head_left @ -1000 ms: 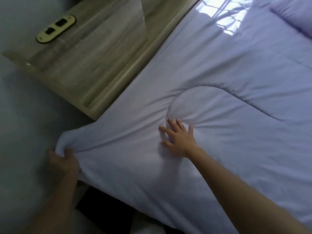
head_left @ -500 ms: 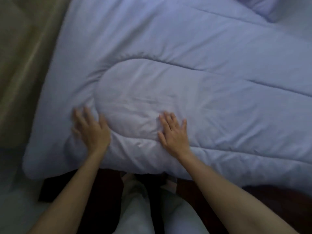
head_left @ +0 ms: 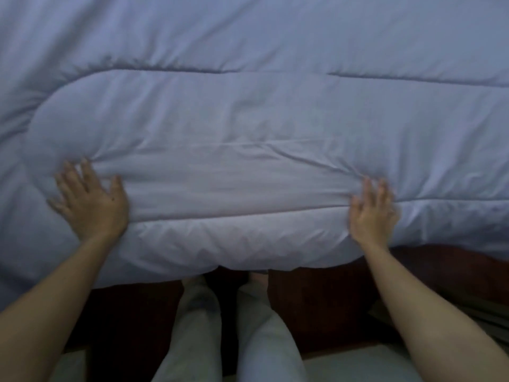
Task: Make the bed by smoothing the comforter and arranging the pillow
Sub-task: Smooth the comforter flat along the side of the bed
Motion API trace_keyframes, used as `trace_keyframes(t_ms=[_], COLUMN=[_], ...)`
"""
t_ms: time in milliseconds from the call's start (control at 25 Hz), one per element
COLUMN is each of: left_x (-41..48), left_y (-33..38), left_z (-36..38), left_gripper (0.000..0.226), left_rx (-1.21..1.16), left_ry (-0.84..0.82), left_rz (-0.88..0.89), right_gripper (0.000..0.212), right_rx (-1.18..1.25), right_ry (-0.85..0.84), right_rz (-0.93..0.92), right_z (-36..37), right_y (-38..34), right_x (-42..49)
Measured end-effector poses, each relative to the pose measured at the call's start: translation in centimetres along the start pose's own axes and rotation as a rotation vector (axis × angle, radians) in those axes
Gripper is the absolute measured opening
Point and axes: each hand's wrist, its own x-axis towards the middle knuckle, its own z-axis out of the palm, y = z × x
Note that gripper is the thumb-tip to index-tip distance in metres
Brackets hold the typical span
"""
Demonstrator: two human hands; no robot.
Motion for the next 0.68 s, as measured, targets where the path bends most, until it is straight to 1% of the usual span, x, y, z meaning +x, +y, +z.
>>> trace_keyframes(t_ms=[40, 80, 160, 200, 240, 280, 360, 440, 480, 520, 600, 640, 680], left_x=[0.2, 0.7, 2.3, 3.7, 5.3, 7.3, 11.4, 15.3, 16.7, 17.7, 17.7, 16.7, 15.3], left_y=[0.6, 1.5, 3.9, 4.8, 5.5, 5.3, 2.1, -4.6, -8.3, -12.2, -17.8, -19.3, -20.1], left_z=[-0.2, -0.4, -0.9, -1.4, -1.8, -2.2, -3.1, -4.0, -4.2, -4.2, -4.1, -3.8, -3.4], left_gripper=[0.067, 0.068, 0.067, 0.065, 0.062, 0.06, 0.059, 0.06, 0.06, 0.062, 0.07, 0.075, 0.074], left_rx=[0.004, 0.024, 0.073, 0.084, 0.078, 0.063, 0.057, 0.074, 0.045, -0.024, -0.304, -0.451, -0.545], left_ry=[-0.015, -0.032, -0.099, -0.137, -0.168, -0.183, -0.158, -0.096, -0.083, -0.093, -0.154, -0.175, -0.174], left_rz=[-0.023, 0.029, 0.279, 0.382, 0.435, 0.43, 0.317, 0.158, 0.04, -0.097, -0.343, -0.401, -0.424], right_gripper=[0.062, 0.06, 0.056, 0.057, 0.06, 0.063, 0.067, 0.069, 0.072, 0.074, 0.073, 0.068, 0.061], right_rx=[0.01, 0.038, 0.177, 0.239, 0.286, 0.336, 0.432, 0.472, 0.448, 0.392, 0.231, 0.166, 0.104], right_ry=[-0.013, -0.032, -0.045, -0.006, 0.067, 0.128, 0.131, 0.065, 0.03, -0.013, -0.106, -0.165, -0.222], right_rz=[0.096, 0.249, 0.577, 0.611, 0.539, 0.385, 0.034, -0.223, -0.325, -0.446, -0.752, -0.906, -1.05], right_z=[-0.6, -1.4, -2.9, -3.3, -3.3, -2.8, -1.8, -0.2, 0.4, 1.1, 2.2, 2.7, 3.1], right_y=[1.8, 2.3, -0.2, -3.2, -6.8, -11.2, -21.4, -32.2, -37.2, -42.0, -50.3, -53.7, -56.3], right_x=[0.6, 1.3, 2.4, 2.6, 2.5, 2.4, 1.5, 0.1, -1.3, -3.2, -8.2, -10.6, -12.5])
